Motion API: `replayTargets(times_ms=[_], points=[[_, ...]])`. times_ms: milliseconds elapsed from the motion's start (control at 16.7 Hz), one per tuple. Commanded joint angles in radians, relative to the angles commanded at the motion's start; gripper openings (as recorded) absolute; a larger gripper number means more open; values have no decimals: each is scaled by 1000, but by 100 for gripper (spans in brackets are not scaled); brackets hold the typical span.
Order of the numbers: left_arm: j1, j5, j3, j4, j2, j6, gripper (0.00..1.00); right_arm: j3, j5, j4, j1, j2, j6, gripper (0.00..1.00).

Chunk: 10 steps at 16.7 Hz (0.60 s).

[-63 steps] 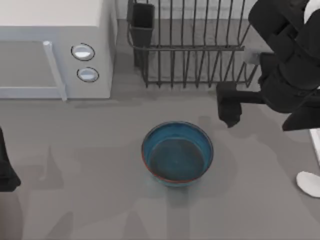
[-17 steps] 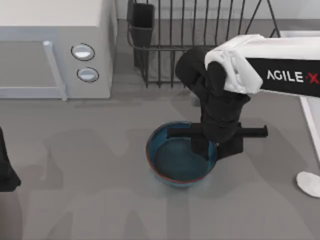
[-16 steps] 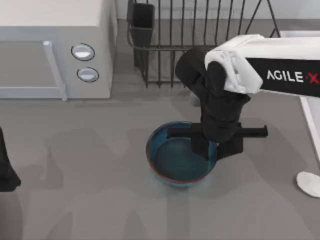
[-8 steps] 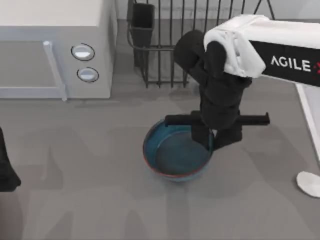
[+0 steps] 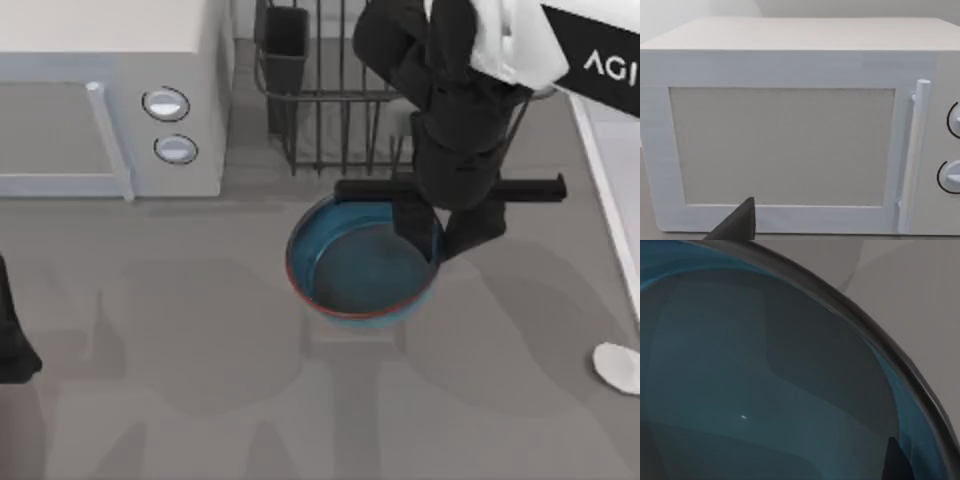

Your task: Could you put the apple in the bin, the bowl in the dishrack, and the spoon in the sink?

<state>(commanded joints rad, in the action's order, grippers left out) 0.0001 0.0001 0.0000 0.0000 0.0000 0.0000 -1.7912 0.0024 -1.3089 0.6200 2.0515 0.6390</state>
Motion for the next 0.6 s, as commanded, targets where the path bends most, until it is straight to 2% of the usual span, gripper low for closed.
replayTargets(times_ms=[300,600], points=[[0,0,0,0,0,0,100,10,31,36,16,-15,-17,0],[0,0,0,0,0,0,100,68,253,288,106,-133,-138,0]])
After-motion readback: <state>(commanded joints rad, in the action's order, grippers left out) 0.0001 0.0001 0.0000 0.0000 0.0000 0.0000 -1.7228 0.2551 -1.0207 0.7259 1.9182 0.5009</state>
